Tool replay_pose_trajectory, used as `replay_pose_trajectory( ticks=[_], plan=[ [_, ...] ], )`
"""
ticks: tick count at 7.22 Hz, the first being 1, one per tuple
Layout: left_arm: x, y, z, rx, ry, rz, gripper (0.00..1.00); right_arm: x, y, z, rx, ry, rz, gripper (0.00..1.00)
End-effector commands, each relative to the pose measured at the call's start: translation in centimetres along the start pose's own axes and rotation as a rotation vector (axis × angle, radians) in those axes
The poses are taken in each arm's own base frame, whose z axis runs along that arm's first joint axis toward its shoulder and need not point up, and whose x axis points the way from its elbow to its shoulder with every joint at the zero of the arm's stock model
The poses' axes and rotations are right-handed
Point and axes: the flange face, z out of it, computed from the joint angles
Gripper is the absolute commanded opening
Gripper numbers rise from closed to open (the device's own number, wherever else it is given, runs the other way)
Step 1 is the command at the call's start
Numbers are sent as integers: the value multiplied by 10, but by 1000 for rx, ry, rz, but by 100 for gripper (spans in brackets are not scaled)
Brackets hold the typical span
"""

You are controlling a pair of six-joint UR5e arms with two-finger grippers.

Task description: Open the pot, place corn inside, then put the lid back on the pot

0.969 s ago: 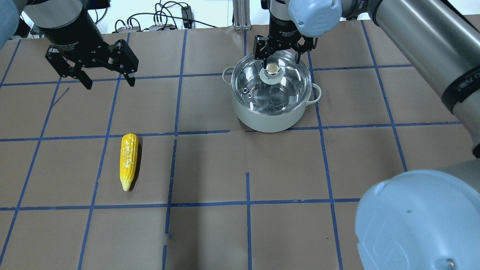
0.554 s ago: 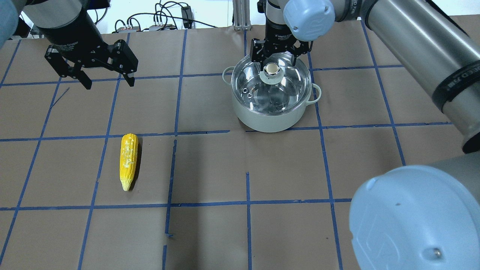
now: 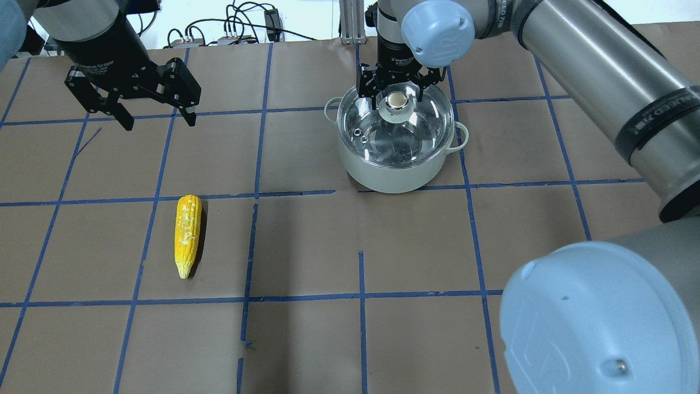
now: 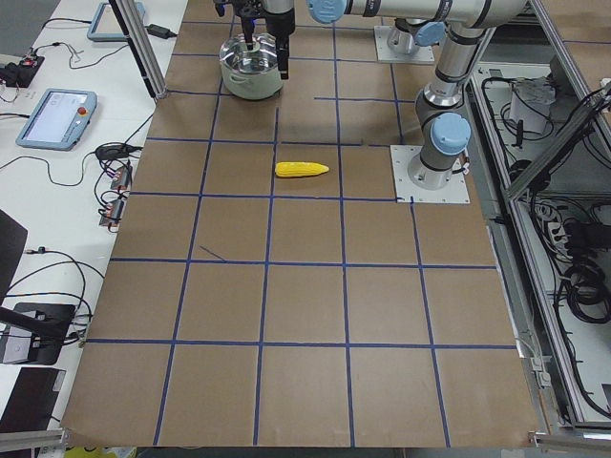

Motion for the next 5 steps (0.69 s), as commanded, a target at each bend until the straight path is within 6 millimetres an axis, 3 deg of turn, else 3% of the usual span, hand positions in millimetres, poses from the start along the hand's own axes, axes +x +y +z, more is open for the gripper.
replay_pose_trajectory(
  ticks=[1, 4, 5],
  plan=[
    [-1, 0, 0, -1, 0, 0, 100, -2, 0, 0, 1, 2, -8, 75],
    [-1, 0, -1, 2, 0, 0, 100, -2, 0, -1, 4, 0, -17, 44],
    [-1, 0, 0, 1, 0, 0, 100, -1, -2, -5, 11, -1, -17, 39]
  ],
)
